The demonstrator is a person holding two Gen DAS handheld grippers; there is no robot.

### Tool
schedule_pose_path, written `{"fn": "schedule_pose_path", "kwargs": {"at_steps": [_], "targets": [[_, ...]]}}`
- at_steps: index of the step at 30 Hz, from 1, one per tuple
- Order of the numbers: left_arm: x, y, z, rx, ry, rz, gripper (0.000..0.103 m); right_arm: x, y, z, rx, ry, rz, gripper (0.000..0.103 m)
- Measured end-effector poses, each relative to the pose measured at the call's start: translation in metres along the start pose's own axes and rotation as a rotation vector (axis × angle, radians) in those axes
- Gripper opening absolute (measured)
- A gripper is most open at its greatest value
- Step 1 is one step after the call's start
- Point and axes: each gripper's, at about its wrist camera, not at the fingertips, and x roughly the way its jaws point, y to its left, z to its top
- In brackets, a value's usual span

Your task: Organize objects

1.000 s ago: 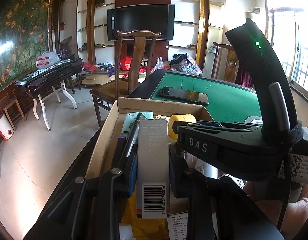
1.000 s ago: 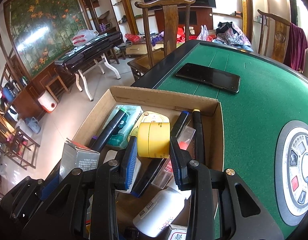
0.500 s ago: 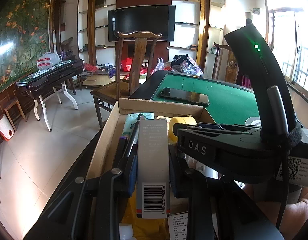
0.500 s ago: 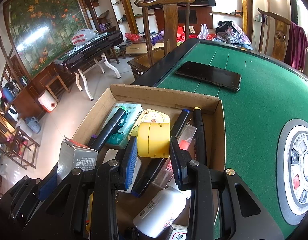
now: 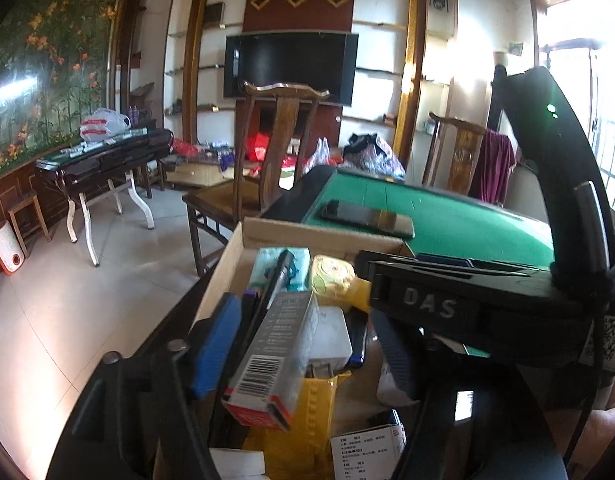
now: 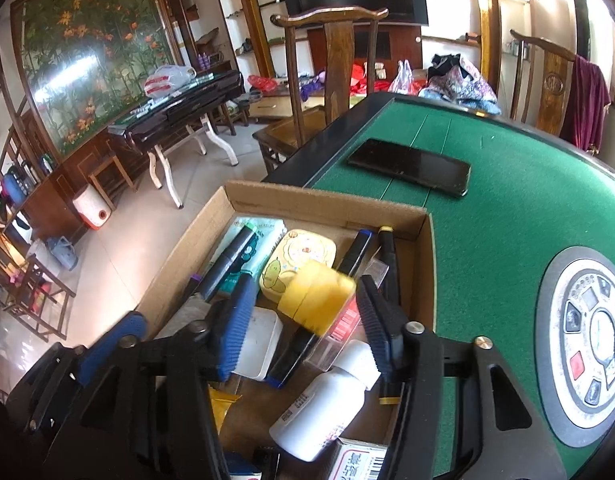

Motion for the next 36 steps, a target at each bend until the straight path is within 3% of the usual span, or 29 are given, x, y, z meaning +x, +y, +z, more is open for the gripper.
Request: {"fn": "schedule_pose_path", "kwargs": {"at_steps": [4, 9, 11, 13, 16, 19, 25, 30, 33, 36], "targets": [[-0.013, 0.002, 0.003, -0.017, -0.025, -0.038, 0.079, -0.022, -0.008, 0.000, 0.036, -0.040, -0.006, 0.054], [-0.042, -0.007, 0.003, 0.042, -0.080, -0.051, 0.085, -0.064, -0.033, -0.016, 0.129, -0.108, -0.019, 0.056], [-0.054, -0.008, 0.002, 0.036, -0.070, -0.079, 0.087, -0.083, -0.042, -0.028, 0.147, -0.136, -0.038, 0.056], [-0.062, -0.008, 0.003, 0.035, -0.024, -0.054, 0.089, -0.104, -0.049, -0.043, 0.157, -0.168, -0.062, 0.056], [-0.075, -0.010, 0.000, 0.077, 0.004, -0.030, 0.089, -0.132, -0.057, -0.071, 0.136, -0.205, -0.110, 0.057], [-0.103, -0.017, -0.008, 0.138, -0.013, -0.073, 0.089, -0.154, -0.063, -0.103, 0.121, -0.219, -0.140, 0.059], [-0.146, -0.031, -0.026, 0.261, -0.148, -0.047, 0.089, -0.190, -0.062, -0.153, 0.080, -0.251, -0.173, 0.059], [-0.144, -0.046, -0.040, 0.325, -0.107, -0.035, 0.089, -0.212, -0.050, -0.175, 0.016, -0.290, -0.177, 0.059], [-0.147, -0.055, -0.046, 0.317, -0.056, -0.121, 0.089, -0.220, -0.050, -0.181, 0.012, -0.303, -0.179, 0.059], [-0.151, -0.069, -0.050, 0.353, -0.092, -0.073, 0.089, -0.222, -0.053, -0.183, 0.027, -0.302, -0.187, 0.059]]}}
